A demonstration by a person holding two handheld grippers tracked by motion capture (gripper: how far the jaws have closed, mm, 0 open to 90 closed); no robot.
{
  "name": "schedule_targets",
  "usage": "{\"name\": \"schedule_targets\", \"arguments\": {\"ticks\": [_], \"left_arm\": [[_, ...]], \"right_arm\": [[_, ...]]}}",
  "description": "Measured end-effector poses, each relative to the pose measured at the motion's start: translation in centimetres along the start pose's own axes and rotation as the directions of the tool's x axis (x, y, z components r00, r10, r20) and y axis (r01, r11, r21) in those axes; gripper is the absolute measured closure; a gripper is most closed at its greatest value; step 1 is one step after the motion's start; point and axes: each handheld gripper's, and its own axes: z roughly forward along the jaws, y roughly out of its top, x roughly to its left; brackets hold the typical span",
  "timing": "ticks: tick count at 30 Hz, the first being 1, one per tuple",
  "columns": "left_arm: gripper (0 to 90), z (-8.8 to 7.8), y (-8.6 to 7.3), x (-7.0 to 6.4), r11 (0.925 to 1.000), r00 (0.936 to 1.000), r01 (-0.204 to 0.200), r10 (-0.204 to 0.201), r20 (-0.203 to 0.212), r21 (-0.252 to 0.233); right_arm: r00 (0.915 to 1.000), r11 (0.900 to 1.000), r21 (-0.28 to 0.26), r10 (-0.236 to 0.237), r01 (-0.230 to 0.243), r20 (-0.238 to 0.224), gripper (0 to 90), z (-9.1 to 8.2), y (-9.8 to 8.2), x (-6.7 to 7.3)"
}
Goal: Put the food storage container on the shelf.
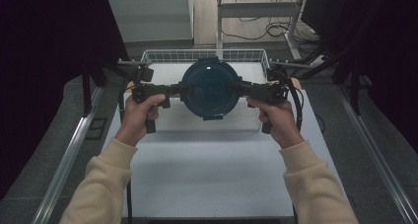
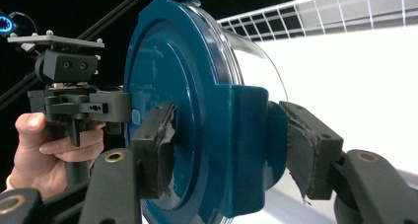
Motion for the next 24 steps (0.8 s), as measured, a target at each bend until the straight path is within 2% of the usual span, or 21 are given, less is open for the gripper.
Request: {"name": "schedule_targets", "arguments": {"ticks": [2,5,6,7,9,14,17,18,19,20,21,22,23,24], "left_arm": [[46.3,-0.1,0.7,0.2,1.0,1.0,-0.001,0.001,0.002,-0.002],[46.3,-0.2,2.2,0.4,1.0,1.0,-0.008,0.008,0.003,0.004],[46.3,-0.2,3.2,0.6,0.9999,0.9999,-0.01,0.01,0.003,0.003],[46.3,-0.2,3.2,0.6,0.9999,0.9999,-0.01,0.01,0.003,0.003],[46.3,-0.4,4.5,0.7,0.9998,0.9998,-0.018,0.018,0.004,-0.008],[46.4,-0.3,5.6,1.3,0.9997,0.9999,-0.012,0.012,0.003,-0.021],[46.4,0.3,6.2,2.9,0.9997,0.9999,0.012,-0.012,0.007,-0.022],[46.4,0.3,6.2,2.9,0.9997,0.9999,0.012,-0.012,0.007,-0.022],[46.4,0.6,6.3,3.5,0.9994,0.9995,0.029,-0.029,0.013,-0.018],[46.3,1.2,6.4,4.5,0.9984,0.9983,0.056,-0.055,0.017,-0.009],[46.3,1.2,6.4,4.5,0.9984,0.9983,0.056,-0.055,0.017,-0.009],[46.3,1.5,6.3,4.9,0.9982,0.9981,0.06,-0.06,0.015,-0.003],[46.3,1.7,6.3,5.1,0.9979,0.9978,0.065,-0.065,0.012,0.002],[46.2,2.4,6.2,5.8,0.997,0.9972,0.075,-0.075,0.001,0.022]], "right_arm": [[1.0,1.0,-0.004,0.0,0.0,0.004,41.8,0.1,0.2,0.0],[1.0,1.0,-0.014,0.006,-0.006,0.005,41.8,0.8,1.7,0.1],[1.0,1.0,-0.019,0.007,-0.007,0.007,41.8,0.9,2.1,0.1],[1.0,1.0,-0.019,0.007,-0.007,0.007,41.8,0.9,2.1,0.1],[1.0,1.0,-0.028,0.005,-0.005,0.003,41.8,1.3,3.4,0.1],[1.0,0.999,-0.038,0.007,-0.007,0.002,42.1,2.2,5.0,-0.3],[0.9997,0.999,-0.034,0.023,-0.022,0.009,42.1,3.1,5.6,-1.0],[0.9996,0.999,-0.031,0.024,-0.024,0.014,42.1,3.4,5.8,-1.2],[0.9996,0.999,-0.031,0.024,-0.024,0.014,42.1,3.4,5.8,-1.2],[0.9989,0.999,-0.027,0.038,-0.037,0.028,42.0,4.1,5.9,-2.0],[0.9989,0.999,-0.027,0.038,-0.037,0.028,42.0,4.1,5.9,-2.0],[0.9981,0.999,-0.016,0.051,-0.051,0.035,41.7,4.6,5.8,-2.8],[0.9981,0.999,-0.016,0.051,-0.051,0.035,41.7,4.6,5.8,-2.8],[0.9966,0.997,0.002,0.071,-0.071,0.041,41.1,5.1,5.6,-3.6]]}}
